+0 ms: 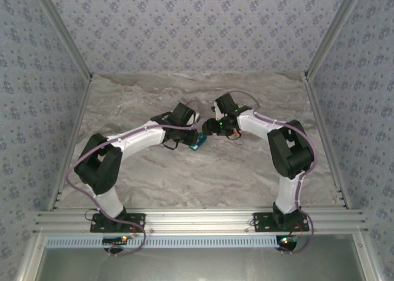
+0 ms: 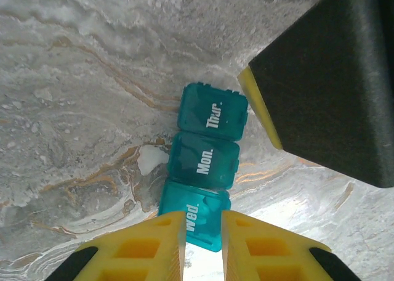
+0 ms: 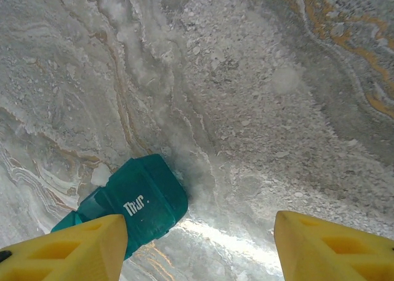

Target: Sort the pills into containers

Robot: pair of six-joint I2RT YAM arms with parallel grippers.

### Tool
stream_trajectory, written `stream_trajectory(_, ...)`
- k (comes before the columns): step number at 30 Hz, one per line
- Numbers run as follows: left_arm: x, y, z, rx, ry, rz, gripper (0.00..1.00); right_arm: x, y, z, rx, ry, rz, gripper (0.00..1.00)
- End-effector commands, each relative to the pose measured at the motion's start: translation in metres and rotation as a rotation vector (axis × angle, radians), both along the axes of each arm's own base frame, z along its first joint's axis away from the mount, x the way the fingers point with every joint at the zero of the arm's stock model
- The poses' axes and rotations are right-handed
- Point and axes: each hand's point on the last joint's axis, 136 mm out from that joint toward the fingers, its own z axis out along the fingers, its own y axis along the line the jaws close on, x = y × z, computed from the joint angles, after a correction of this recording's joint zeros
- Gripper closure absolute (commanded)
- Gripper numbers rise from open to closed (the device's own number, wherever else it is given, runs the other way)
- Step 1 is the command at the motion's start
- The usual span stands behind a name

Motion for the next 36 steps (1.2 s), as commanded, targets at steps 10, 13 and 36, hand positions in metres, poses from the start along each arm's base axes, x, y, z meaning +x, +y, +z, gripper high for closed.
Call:
stream_trajectory(10,-0.023,-0.004,-0.034,0.052,0.081,-0.018,0.79,-0.006,0.011,-0.028,-0.03,0.042,0.035,0.34)
stream_trajectory(13,-0.024,-0.005,-0.035,0.052,0.085,-0.02,0.79,-0.006,0.012,-0.03,-0.032,0.046,0.035,0.34)
stream_trajectory(36,-0.031,-0.01,-0.064,0.121,0.167,-0.023,0.79,-0.008,0.011,-0.033,-0.028,0.057,0.027,0.34)
